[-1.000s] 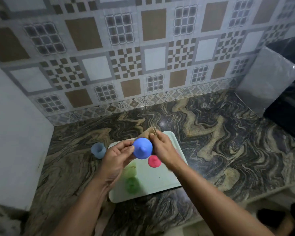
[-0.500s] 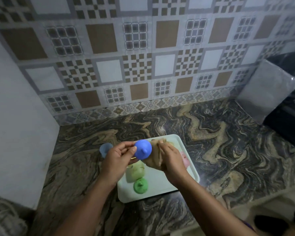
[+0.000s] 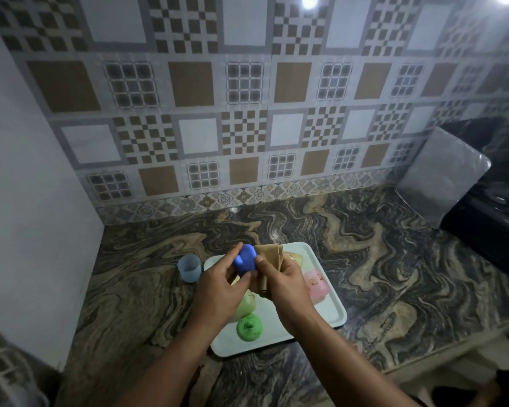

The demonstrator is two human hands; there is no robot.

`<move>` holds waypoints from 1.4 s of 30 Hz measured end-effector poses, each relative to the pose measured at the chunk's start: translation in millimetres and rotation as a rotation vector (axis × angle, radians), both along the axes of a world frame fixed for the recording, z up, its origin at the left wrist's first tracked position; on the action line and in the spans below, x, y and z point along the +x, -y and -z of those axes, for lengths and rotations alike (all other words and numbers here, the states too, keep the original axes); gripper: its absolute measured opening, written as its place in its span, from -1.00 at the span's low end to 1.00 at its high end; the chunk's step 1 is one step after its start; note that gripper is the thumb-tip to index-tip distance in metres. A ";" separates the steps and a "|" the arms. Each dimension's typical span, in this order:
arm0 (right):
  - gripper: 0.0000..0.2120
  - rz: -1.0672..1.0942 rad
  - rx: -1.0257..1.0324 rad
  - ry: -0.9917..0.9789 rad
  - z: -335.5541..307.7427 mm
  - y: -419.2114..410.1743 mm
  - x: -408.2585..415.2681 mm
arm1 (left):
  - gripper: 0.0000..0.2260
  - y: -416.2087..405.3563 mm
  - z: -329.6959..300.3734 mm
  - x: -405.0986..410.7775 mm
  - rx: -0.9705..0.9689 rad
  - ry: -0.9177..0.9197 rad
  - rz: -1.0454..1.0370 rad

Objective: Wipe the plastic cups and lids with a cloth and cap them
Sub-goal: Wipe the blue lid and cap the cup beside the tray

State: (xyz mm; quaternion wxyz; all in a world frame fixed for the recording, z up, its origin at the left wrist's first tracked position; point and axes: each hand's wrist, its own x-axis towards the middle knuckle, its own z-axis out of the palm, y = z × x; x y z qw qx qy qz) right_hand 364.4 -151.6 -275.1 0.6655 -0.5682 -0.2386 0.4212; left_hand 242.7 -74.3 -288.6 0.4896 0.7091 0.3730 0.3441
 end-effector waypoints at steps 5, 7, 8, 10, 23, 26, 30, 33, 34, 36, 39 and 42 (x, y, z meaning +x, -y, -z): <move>-0.89 0.131 -0.046 -0.309 -6.5 -2.5 12.2 | -0.69 -11.2 -3.2 -16.4 -0.496 0.330 -0.029; -0.92 0.229 -0.013 0.096 -5.2 -2.0 16.2 | -0.67 -17.2 0.4 -27.7 -0.765 0.537 -0.013; -0.85 0.227 0.040 0.302 -5.3 -2.6 15.2 | -0.67 -19.3 1.6 -32.9 -0.823 0.585 -0.001; -0.70 0.120 0.174 0.616 -4.7 -5.7 6.4 | -0.66 -21.3 1.8 -39.7 -0.838 0.603 0.049; -0.67 -0.125 0.078 0.479 -6.0 -32.3 -37.1 | -0.51 -25.2 8.7 -45.5 -0.143 0.217 0.028; -0.76 -0.168 -0.038 0.050 -17.1 -28.6 -22.0 | -0.53 -26.2 11.0 -52.2 -0.218 0.270 0.017; -0.74 -0.056 0.080 0.227 -10.1 -33.8 -21.3 | -0.55 -32.3 6.4 -51.2 -0.155 0.226 0.006; -0.68 -0.090 0.128 0.269 0.4 -36.9 -44.7 | -0.51 -33.2 2.5 -40.3 -0.036 0.125 -0.009; -0.66 -0.084 0.112 0.247 0.2 -37.1 -48.3 | -0.49 -33.7 4.1 -38.6 -0.020 0.100 -0.013; -0.62 -0.095 0.043 0.080 -0.7 -36.8 -46.0 | -0.48 -35.9 6.6 -39.9 -0.013 0.099 -0.008; -0.77 -0.073 -0.085 -0.320 -1.7 -33.4 -35.1 | -0.49 -50.6 13.7 -49.7 -0.014 0.054 -0.040; -0.86 0.170 -0.166 -0.339 9.5 -36.7 -20.5 | -0.37 -82.1 25.3 -58.8 0.033 -0.139 -0.128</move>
